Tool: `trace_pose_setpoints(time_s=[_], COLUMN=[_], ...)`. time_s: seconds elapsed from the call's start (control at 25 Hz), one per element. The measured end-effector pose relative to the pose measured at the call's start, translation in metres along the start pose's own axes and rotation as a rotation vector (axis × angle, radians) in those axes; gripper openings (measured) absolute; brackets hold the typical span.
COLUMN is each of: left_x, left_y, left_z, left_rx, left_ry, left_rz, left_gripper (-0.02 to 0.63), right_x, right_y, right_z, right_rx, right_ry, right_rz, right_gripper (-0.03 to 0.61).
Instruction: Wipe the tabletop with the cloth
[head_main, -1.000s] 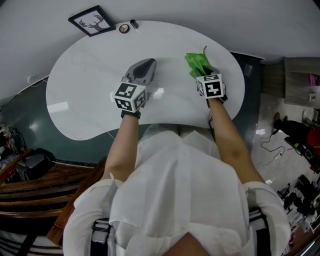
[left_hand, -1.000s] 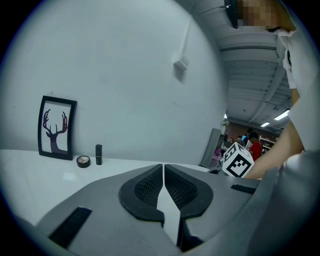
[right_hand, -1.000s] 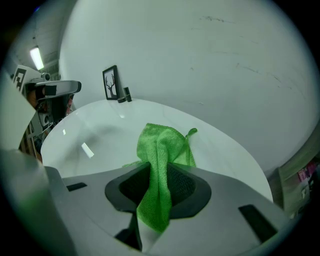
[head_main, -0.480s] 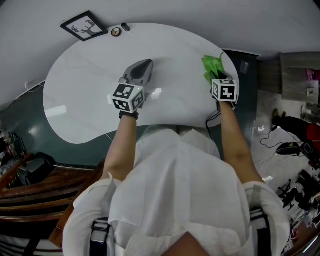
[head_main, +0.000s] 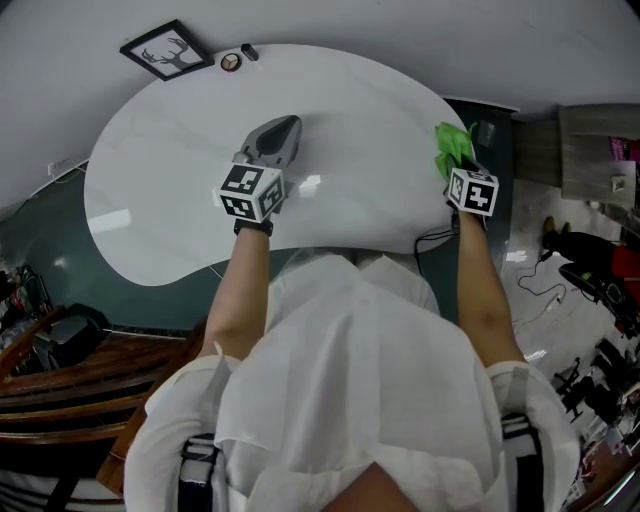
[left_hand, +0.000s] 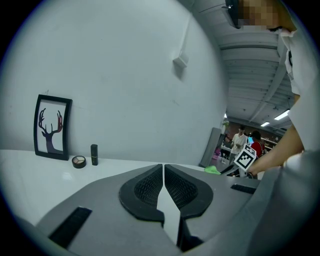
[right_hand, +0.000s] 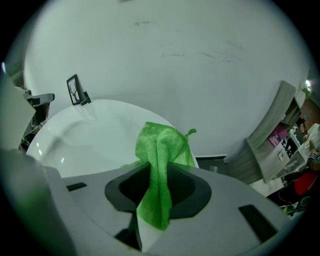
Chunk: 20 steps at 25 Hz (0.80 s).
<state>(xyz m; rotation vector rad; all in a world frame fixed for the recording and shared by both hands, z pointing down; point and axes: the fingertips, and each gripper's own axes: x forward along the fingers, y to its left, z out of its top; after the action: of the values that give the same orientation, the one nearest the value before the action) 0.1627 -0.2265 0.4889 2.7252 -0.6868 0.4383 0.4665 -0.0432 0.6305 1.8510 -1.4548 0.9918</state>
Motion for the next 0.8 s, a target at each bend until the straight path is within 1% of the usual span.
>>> trace_pose_setpoints(time_s=[0.16, 0.36, 0.6, 0.8], left_x=[-0.003, -0.007, -0.017, -0.030], left_y=[0.002, 0.005, 0.012, 0.021], left_z=[-0.001, 0.000, -0.001, -0.002], left_rx=[0.002, 0.006, 0.011, 0.008], left_ry=[0.002, -0.001, -0.002, -0.005], left_rz=[0.003, 0.008, 0.017, 0.028], left_gripper=[0.020, 0.020, 0.020, 0.020], right_x=[-0.008, -0.017, -0.022, -0.024], right_y=[-0.012, -0.016, -0.009, 0.006], right_z=[-0.014, -0.028, -0.035, -0.037], right_rx=[0.039, 0.078, 0.110, 0.146], right_ry=[0.011, 0.003, 0.013, 0.017], right_rz=[-0.039, -0.074, -0.103, -0.109], right_gripper=[0.097, 0.097, 0.092, 0.092])
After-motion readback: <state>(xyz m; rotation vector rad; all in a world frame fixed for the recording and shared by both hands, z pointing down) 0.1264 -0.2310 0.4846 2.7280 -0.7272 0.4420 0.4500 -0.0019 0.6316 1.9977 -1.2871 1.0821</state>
